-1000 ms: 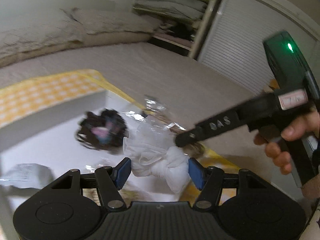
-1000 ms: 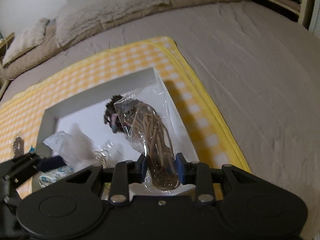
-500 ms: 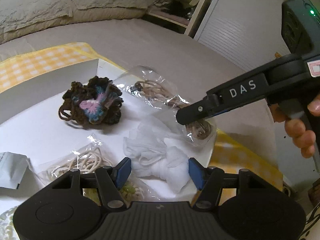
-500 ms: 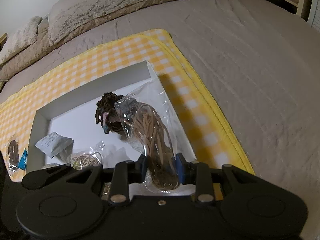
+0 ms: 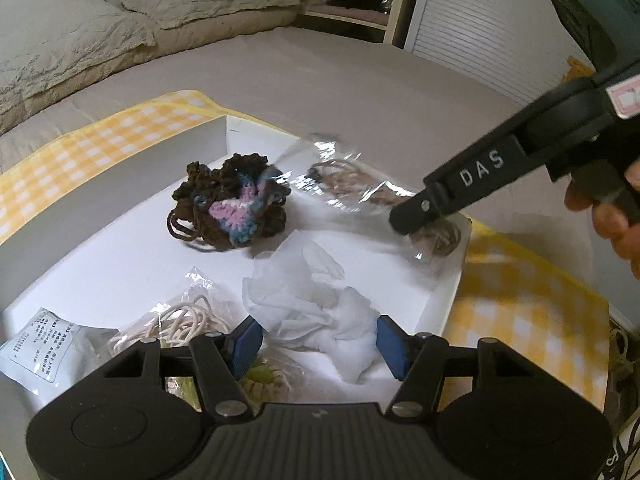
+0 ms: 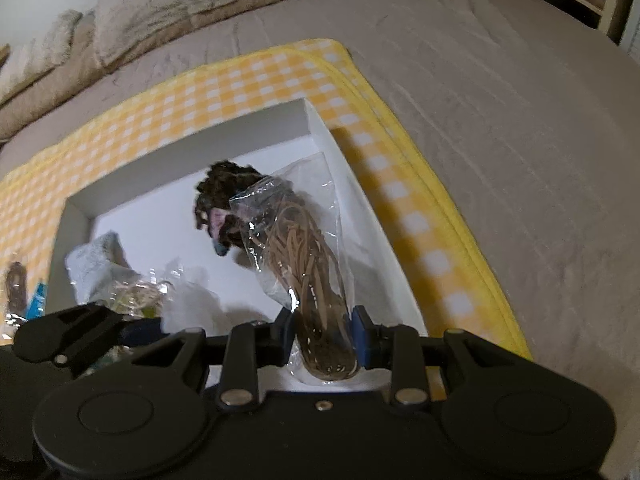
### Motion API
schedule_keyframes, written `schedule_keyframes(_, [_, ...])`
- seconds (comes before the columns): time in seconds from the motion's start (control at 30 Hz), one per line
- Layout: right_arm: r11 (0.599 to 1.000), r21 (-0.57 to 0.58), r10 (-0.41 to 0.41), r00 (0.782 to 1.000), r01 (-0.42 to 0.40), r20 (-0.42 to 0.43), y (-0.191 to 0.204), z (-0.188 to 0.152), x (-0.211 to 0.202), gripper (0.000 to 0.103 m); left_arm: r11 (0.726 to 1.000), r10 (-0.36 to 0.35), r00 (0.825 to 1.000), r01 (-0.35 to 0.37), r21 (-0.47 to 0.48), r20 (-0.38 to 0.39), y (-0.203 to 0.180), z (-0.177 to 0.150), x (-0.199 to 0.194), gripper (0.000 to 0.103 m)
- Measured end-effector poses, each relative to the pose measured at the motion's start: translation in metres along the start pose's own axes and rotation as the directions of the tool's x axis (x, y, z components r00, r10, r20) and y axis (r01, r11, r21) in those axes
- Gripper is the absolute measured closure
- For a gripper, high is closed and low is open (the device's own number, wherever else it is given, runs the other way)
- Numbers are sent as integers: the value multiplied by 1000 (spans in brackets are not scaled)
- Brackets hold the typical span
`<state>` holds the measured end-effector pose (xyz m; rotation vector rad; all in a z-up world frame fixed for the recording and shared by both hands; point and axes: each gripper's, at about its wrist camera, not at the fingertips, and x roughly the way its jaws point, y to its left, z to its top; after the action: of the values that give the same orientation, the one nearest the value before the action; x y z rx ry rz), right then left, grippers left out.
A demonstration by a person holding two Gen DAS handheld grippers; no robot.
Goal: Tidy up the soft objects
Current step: 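Carry the cotton puff and bagged brown cords into the tray and open both tools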
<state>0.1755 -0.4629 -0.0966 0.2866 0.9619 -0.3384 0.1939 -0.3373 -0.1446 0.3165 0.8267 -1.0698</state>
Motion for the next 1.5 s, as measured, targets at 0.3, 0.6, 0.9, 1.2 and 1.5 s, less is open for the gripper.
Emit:
schedule_keyframes(0.3, [991,-55,-123,992,123,12,7,4,10,72,1000,-24,1000,24,4,6,4,-4,-3,40])
schedule_keyframes(0.6, [992,-85,101,992,-95,76,40,17,1,72,999,-41,999,41,7,13,11,-5,-4,40])
schedule_keyframes(0.9, [999,-27,-20,1000,20,2,17,7,-4,72,999,-30,999,30,14,13,9,-6,-4,40])
schedule_keyframes(1.2, [1000,-18,-6,998,4,-58,0,-6,9,51,999,-37,998,37,3,51,7,-4,-7,19])
schedule_keyframes(1.5, [1000,-12,-9,1000,9,-22,-3,-5,-5,40,1000,-10,999,9,4,40,4,-3,-18,17])
